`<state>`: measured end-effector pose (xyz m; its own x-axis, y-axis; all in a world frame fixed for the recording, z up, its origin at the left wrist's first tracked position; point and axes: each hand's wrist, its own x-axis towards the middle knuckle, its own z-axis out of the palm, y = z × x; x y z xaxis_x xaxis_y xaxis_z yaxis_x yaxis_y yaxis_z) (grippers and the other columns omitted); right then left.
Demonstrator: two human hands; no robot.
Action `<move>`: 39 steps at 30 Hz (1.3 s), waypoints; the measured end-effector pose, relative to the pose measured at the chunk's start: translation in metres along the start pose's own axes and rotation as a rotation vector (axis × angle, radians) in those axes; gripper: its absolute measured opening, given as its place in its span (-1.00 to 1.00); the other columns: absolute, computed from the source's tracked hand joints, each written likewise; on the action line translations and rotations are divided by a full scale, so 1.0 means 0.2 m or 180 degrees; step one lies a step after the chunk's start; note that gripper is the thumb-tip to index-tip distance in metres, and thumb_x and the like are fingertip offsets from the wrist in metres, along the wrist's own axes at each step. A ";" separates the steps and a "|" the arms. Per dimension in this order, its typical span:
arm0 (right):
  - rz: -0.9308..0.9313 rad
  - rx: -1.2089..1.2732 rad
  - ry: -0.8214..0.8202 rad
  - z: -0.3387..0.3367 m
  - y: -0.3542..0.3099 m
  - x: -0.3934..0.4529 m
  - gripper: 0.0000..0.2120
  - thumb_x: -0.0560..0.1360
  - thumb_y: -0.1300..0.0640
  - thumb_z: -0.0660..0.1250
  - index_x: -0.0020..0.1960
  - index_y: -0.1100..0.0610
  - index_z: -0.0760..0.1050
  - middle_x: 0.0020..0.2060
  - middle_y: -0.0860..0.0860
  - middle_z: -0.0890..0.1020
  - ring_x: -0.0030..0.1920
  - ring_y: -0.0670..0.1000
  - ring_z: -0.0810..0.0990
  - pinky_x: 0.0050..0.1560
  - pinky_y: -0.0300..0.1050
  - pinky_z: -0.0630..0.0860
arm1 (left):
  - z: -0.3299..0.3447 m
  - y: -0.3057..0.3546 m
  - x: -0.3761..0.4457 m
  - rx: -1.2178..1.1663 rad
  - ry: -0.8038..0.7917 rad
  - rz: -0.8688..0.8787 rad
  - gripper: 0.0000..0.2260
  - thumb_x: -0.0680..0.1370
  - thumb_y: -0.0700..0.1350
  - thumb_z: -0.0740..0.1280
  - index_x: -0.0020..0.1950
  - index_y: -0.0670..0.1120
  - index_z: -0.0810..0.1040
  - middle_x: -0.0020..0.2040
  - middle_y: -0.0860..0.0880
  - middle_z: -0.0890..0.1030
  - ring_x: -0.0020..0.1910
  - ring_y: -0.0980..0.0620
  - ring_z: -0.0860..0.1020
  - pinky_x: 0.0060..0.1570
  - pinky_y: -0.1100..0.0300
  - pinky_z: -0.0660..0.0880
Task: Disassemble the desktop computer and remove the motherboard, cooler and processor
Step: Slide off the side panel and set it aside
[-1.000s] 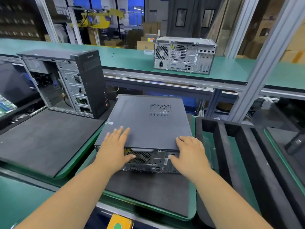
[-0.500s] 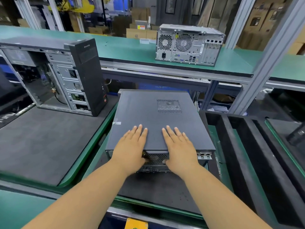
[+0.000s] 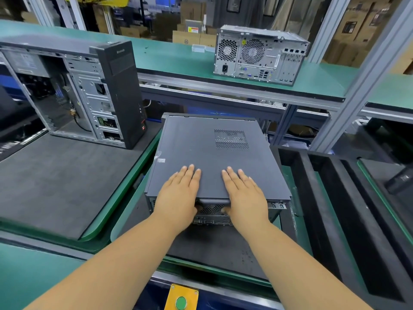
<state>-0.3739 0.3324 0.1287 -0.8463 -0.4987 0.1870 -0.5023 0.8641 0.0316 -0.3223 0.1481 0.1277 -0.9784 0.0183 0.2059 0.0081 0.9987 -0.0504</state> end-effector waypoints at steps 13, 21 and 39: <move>-0.0099 0.0987 -0.0208 -0.11 0.03 -0.04 -0.22 0.49 -0.09 0.39 0.58 -0.03 0.08 0.57 -0.10 0.07 0.57 -0.01 -0.02 0.55 -0.08 -0.06 | -0.07 -0.03 -0.02 -0.0539 -0.0131 0.0095 -0.09 0.41 0.30 0.34 0.59 0.02 -0.06 0.58 0.04 -0.06 0.56 0.03 -0.06 0.51 0.12 -0.06; 0.1338 0.3783 0.0554 -0.17 -0.09 -0.26 -0.77 0.48 0.20 0.31 -0.15 -0.15 0.56 -0.19 -0.24 0.58 -0.19 -0.25 0.53 -0.28 -0.43 0.43 | -0.21 -0.09 -0.19 -0.3479 0.1044 -0.1366 -0.90 0.50 -0.09 0.40 -0.10 0.14 0.60 -0.13 0.12 0.58 -0.18 0.26 0.53 -0.20 0.49 0.42; 0.3693 0.6410 -0.0375 -0.26 -0.09 -0.17 -0.93 0.56 0.24 0.26 -0.08 0.23 0.41 -0.10 0.22 0.65 -0.15 0.10 0.65 -0.33 -0.18 0.53 | -0.24 -0.10 -0.23 -0.6020 -0.0416 -0.3582 -0.84 0.60 -0.12 0.24 0.10 -0.17 0.52 -0.02 -0.08 0.68 -0.05 0.02 0.64 -0.19 0.19 0.50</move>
<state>-0.3261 0.3377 0.1732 -0.7685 -0.0894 -0.6335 0.6079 -0.4110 -0.6794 -0.2672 0.1290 0.1668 -0.7235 -0.3548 -0.5921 -0.3535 -0.5463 0.7593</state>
